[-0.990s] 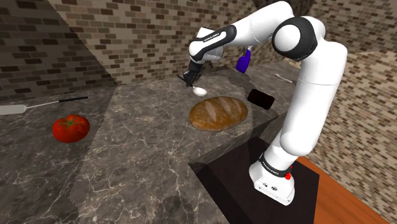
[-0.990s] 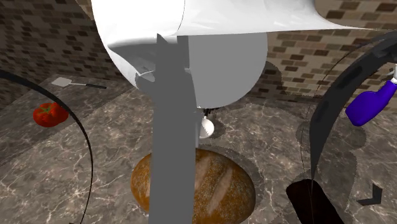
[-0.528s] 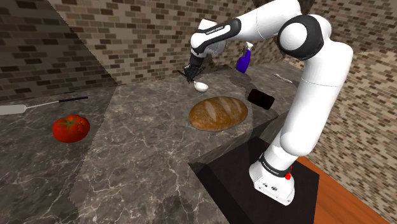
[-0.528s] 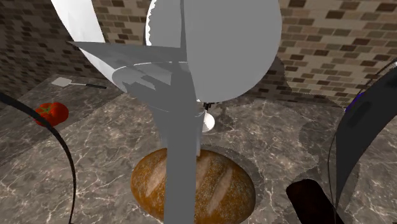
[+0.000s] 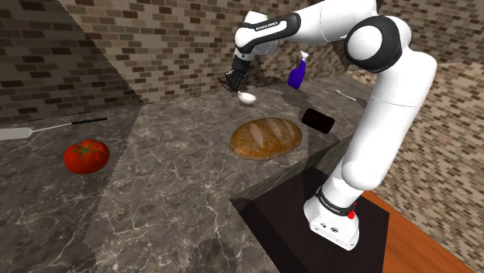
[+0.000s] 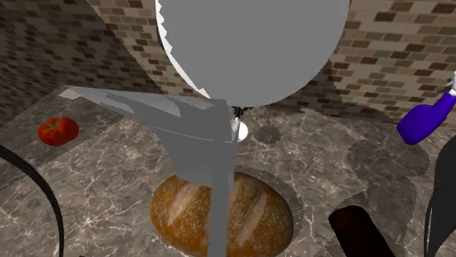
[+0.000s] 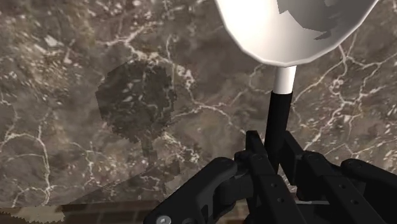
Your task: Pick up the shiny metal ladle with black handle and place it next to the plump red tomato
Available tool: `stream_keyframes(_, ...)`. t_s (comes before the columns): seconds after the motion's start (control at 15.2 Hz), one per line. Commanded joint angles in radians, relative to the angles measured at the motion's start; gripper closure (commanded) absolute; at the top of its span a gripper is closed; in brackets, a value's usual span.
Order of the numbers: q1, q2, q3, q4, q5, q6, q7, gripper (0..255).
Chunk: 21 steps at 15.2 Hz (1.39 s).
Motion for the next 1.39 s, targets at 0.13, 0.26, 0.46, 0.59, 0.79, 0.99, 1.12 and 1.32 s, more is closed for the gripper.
stream_keyframes(0.13,0.001,-0.018,-0.002,0.032,-0.008,-0.05,0.009,255)
stream_keyframes(0.26,0.001,-0.026,-0.002,0.05,-0.011,-0.075,0.012,255)
stream_keyframes(0.46,0.001,-0.035,-0.003,0.078,-0.015,-0.112,0.018,255)
stream_keyframes(0.59,0.001,-0.039,-0.004,0.092,-0.017,-0.13,0.02,255)
stream_keyframes(0.79,0.042,-0.046,0.023,0.082,-0.032,-0.12,0.092,255)
stream_keyframes(0.99,0.082,-0.045,0.05,0.083,-0.045,-0.114,0.163,255)
stream_keyframes(1.12,0.108,-0.04,0.068,0.089,-0.054,-0.112,0.21,255)
stream_keyframes(1.32,0.147,-0.026,0.093,0.108,-0.067,-0.112,0.281,255)
